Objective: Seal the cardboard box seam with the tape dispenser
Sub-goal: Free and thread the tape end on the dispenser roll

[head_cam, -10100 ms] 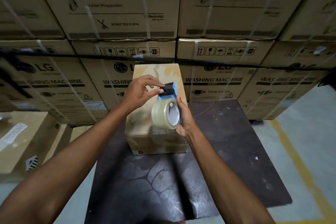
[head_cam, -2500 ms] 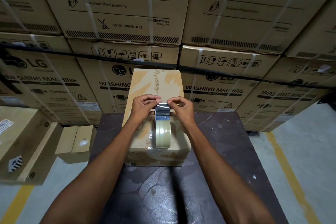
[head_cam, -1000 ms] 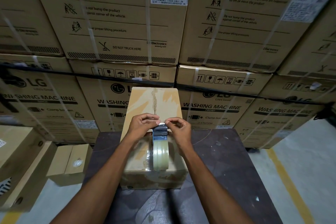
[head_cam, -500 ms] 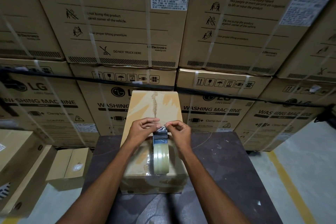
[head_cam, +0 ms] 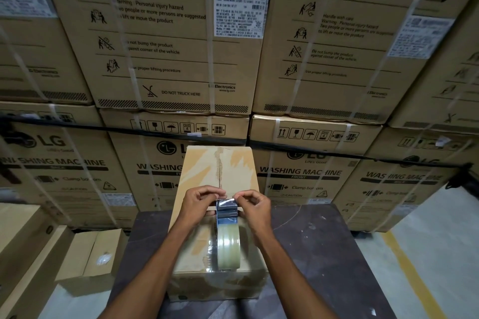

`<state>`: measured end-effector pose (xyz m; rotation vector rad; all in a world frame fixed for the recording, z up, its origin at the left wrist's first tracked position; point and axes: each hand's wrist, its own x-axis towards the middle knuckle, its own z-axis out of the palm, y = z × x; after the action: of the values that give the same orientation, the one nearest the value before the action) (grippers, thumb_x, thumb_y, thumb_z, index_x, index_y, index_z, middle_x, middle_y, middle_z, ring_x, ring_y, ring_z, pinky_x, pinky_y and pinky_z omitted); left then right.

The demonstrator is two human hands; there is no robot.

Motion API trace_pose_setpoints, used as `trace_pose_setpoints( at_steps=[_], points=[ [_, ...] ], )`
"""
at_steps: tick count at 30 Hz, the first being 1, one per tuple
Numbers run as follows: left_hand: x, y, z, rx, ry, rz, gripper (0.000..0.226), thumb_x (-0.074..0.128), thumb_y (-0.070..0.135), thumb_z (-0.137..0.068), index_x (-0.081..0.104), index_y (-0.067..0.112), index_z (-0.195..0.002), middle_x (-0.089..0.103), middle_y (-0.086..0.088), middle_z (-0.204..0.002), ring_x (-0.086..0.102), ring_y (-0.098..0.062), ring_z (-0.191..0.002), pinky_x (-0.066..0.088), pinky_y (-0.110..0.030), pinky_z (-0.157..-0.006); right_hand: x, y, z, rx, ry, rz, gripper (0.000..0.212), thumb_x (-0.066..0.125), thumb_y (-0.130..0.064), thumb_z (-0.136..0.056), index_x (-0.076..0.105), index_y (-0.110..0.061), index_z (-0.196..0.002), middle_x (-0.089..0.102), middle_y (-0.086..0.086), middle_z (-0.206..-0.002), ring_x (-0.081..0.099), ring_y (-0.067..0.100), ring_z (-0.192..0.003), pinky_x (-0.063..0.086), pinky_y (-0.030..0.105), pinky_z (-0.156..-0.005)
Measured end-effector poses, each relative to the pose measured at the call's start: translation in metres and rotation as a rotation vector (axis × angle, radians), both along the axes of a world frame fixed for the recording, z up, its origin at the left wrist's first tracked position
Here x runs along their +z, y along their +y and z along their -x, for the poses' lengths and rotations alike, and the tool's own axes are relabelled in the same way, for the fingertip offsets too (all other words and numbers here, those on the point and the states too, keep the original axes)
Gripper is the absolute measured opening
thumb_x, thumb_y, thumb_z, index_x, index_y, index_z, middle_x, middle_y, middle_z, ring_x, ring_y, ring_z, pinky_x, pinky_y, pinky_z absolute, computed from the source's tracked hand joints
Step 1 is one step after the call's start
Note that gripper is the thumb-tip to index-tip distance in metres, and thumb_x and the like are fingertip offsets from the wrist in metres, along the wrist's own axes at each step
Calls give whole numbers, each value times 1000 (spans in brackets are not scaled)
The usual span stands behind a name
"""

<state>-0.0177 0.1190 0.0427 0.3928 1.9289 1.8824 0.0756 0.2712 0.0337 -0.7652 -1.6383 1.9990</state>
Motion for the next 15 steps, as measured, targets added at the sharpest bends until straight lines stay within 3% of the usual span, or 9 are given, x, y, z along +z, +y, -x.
trace_pose_setpoints(
  at_steps=[4,8,12,15],
  points=[
    [2,2,0,9,-21,-4,23,66,10,-104,86,12,-95,86,-8,-96,82,-29,-99,64,-35,-72,-3,1,2,-5,-2,-6,2,76,5,-89,76,6,-91,79,17,-92,76,18,-81,66,36,-71],
    [1,5,2,37,36,20,10,78,13,-98,86,10,-93,86,-5,-91,82,-32,-101,66,-36,-77,-8,2,4,-1,-27,-41,2,77,2,-89,78,2,-91,80,19,-96,76,25,-88,65,39,-73],
    [2,3,0,12,1,35,10,81,14,-95,84,7,-101,86,-9,-98,80,-26,-98,66,-51,-85,-6,2,4,-10,-41,-49,2,77,2,-89,78,1,-91,79,21,-98,75,24,-87,66,38,-73],
    [2,5,2,18,10,55,13,84,13,-93,84,5,-104,86,-13,-102,79,-26,-97,66,-43,-82,-4,1,3,-9,-40,-50,3,76,2,-90,77,2,-93,78,24,-101,75,23,-85,63,32,-68]
  ],
)
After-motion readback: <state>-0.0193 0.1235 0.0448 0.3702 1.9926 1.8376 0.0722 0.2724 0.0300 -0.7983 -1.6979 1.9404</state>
